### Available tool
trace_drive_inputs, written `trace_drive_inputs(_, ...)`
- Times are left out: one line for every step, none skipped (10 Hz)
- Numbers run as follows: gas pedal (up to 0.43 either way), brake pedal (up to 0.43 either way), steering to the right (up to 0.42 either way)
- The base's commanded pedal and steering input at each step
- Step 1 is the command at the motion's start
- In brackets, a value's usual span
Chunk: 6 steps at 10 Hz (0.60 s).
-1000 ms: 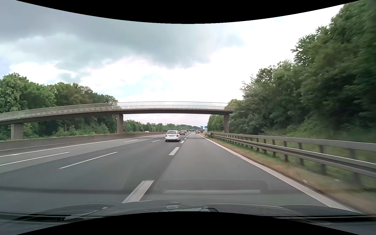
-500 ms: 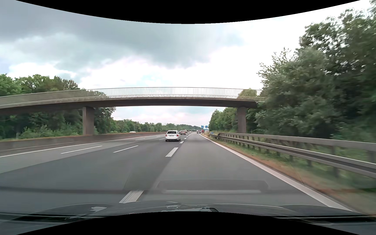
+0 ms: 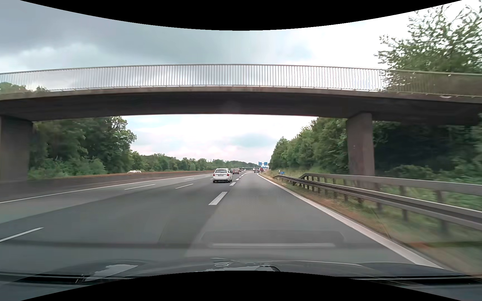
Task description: Follow the waypoints while adhering to traffic rules and regulations
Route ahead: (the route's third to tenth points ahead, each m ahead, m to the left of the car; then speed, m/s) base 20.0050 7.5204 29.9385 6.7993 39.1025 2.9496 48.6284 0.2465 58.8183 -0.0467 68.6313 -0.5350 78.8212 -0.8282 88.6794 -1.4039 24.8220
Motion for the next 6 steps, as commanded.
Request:
trace_drive_inputs(0.150,0.000,-0.002)
trace_drive_inputs(0.150,0.000,-0.002)
trace_drive_inputs(0.150,0.000,-0.002)
trace_drive_inputs(0.150,0.000,-0.002)
trace_drive_inputs(0.150,0.000,-0.002)
trace_drive_inputs(0.169,0.000,-0.002)
